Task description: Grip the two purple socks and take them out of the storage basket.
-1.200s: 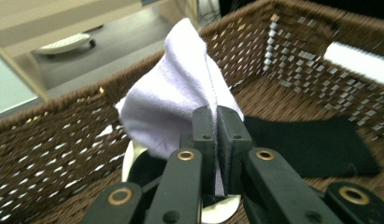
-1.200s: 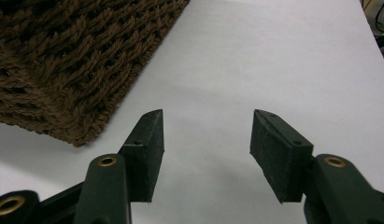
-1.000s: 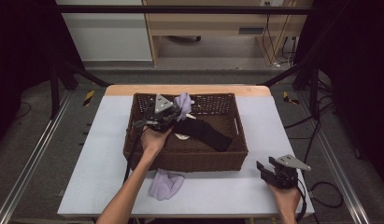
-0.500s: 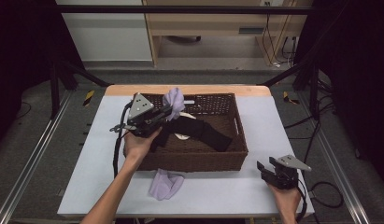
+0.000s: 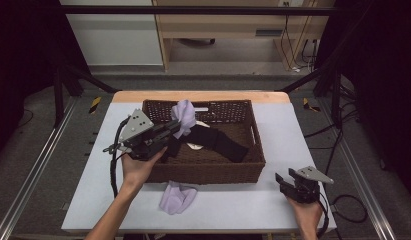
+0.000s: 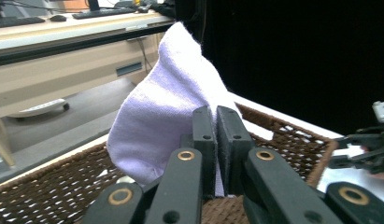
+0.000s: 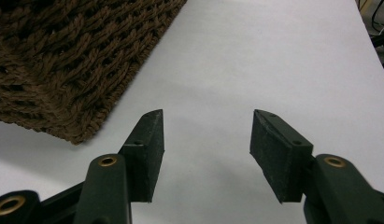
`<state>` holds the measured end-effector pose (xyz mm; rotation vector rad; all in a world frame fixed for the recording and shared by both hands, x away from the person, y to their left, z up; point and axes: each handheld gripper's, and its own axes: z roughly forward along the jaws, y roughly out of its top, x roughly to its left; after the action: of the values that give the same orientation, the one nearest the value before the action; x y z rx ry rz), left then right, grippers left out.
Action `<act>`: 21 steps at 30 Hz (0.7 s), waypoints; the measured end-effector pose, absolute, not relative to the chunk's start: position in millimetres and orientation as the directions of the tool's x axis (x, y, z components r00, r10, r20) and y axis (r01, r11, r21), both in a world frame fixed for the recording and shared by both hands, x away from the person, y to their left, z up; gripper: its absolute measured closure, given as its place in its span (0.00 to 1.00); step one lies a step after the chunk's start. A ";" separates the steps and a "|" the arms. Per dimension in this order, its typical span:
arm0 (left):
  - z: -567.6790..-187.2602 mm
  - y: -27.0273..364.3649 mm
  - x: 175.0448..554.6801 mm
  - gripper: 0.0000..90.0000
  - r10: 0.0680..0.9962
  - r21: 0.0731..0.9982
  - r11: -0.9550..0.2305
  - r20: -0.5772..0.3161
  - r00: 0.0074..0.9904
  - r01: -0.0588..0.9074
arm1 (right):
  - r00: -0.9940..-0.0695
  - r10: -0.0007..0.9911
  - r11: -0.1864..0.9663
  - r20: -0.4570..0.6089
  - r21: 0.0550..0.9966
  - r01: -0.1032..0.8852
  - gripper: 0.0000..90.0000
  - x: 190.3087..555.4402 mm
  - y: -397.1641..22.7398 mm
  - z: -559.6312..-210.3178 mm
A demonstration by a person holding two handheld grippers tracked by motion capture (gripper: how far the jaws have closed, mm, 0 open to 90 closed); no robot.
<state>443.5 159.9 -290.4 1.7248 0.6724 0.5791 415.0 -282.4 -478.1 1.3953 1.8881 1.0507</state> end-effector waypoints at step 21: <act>-290.3 169.8 382.9 0.95 0.591 0.976 -0.197 0.040 0.806 0.096 | -0.296 0.955 0.144 0.016 0.847 0.511 0.50 414.0 -283.8 -478.2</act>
<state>382.9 169.8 -290.3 1.7337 0.5368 0.4876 414.0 -283.8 -478.2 1.3989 1.8811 1.0555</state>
